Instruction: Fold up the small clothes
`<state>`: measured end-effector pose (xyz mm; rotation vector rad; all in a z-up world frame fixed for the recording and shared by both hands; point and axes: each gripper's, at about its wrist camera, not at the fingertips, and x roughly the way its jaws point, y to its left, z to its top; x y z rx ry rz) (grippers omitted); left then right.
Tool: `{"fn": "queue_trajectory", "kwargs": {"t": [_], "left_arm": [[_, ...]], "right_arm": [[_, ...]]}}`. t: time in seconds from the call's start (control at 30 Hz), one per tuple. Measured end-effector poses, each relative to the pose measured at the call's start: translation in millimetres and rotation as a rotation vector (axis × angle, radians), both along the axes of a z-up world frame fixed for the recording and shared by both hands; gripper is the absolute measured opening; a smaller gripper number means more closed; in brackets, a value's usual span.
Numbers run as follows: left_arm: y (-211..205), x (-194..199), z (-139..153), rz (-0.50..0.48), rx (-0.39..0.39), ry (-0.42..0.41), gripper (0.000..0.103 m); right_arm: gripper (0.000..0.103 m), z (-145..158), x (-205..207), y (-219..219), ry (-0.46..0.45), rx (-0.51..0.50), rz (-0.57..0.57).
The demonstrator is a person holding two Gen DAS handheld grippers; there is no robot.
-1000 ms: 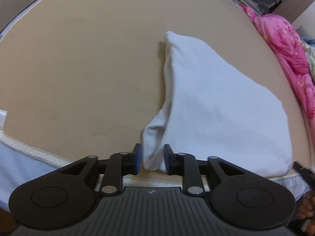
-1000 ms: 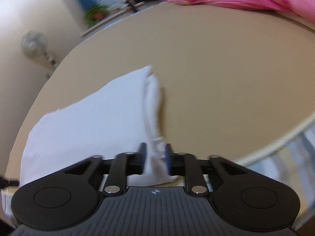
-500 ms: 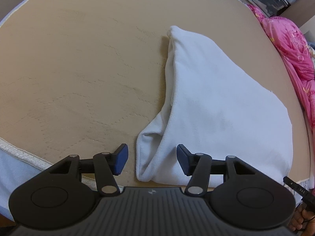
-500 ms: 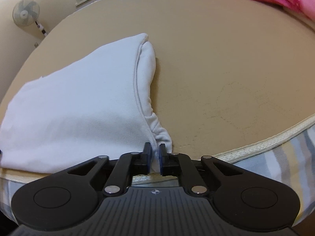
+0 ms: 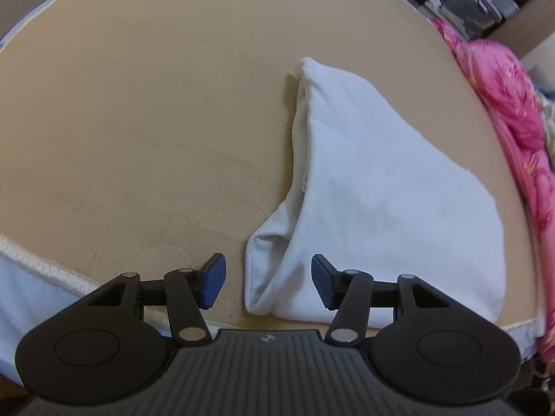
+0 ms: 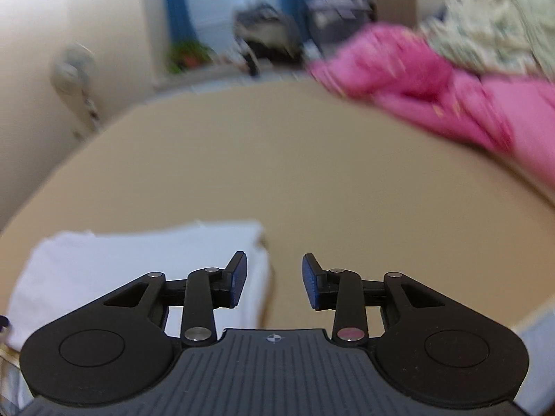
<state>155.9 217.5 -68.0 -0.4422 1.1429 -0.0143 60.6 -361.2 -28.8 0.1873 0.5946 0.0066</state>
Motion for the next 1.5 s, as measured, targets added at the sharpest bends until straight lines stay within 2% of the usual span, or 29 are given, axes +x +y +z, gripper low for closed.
{"fn": "queue_trajectory", "kwargs": {"t": [0.07,0.1,0.13,0.17,0.27,0.43,0.6,0.67,0.73,0.8,0.9,1.0,1.07,1.17,1.27,1.37,1.43,1.47,1.5], "left_arm": [[6,-7,0,0.029,-0.053,-0.004,0.06],[9,-11,-1,0.043,-0.08,-0.002,0.06],[10,-15,-3,0.052,-0.102,0.002,0.06],[10,-18,-5,0.06,-0.121,0.009,0.06],[7,-23,-16,0.079,-0.176,0.043,0.06],[6,-22,-32,0.182,-0.239,0.064,0.06],[5,-25,-43,0.309,-0.262,0.044,0.06],[0,-26,-42,0.331,-0.242,0.026,0.06],[-9,-27,-39,0.326,-0.181,0.01,0.051],[-20,-27,-35,0.316,-0.085,0.003,0.016],[-29,-27,-23,0.303,-0.044,-0.012,0.009],[-56,-17,7,0.244,0.096,-0.067,0.008],[-89,-11,36,0.174,0.19,-0.144,0.008],[-159,-2,82,0.028,0.233,-0.278,0.008],[-258,-6,112,-0.176,0.261,-0.397,0.008],[-355,-20,113,-0.376,0.21,-0.462,0.008],[-408,-31,98,-0.481,0.184,-0.47,0.009],[-434,-32,85,-0.547,0.169,-0.45,0.012],[-453,-31,68,-0.608,0.151,-0.405,0.026]], "right_arm": [[0.037,-9,-2,5,-0.043,0.009,0.009],[0.037,-19,-1,6,-0.024,0.017,-0.001],[0.037,-28,9,10,0.069,0.005,-0.007],[0.037,-28,8,10,0.078,0.005,-0.017],[0.037,-20,7,12,0.015,0.065,-0.004],[0.037,-24,6,9,0.053,0.067,0.03],[0.037,-22,7,1,0.041,0.054,0.023],[0.037,-25,9,-7,0.044,0.064,0.01],[0.037,-26,7,-16,0.041,0.073,-0.001],[0.037,-27,4,-22,0.038,0.081,-0.011],[0.037,-27,0,-31,0.029,0.095,-0.03],[0.037,-27,-3,-40,0.027,0.114,-0.058],[0.037,-28,-3,-46,0.037,0.124,-0.078],[0.037,-29,-1,-54,0.038,0.153,-0.102],[0.037,-30,1,-60,0.033,0.178,-0.12],[0.037,-31,6,-65,0.031,0.202,-0.136],[0.037,-32,10,-67,0.031,0.217,-0.152],[0.037,-34,10,-67,0.031,0.224,-0.157],[0.037,-35,13,-68,0.035,0.232,-0.16]]}}
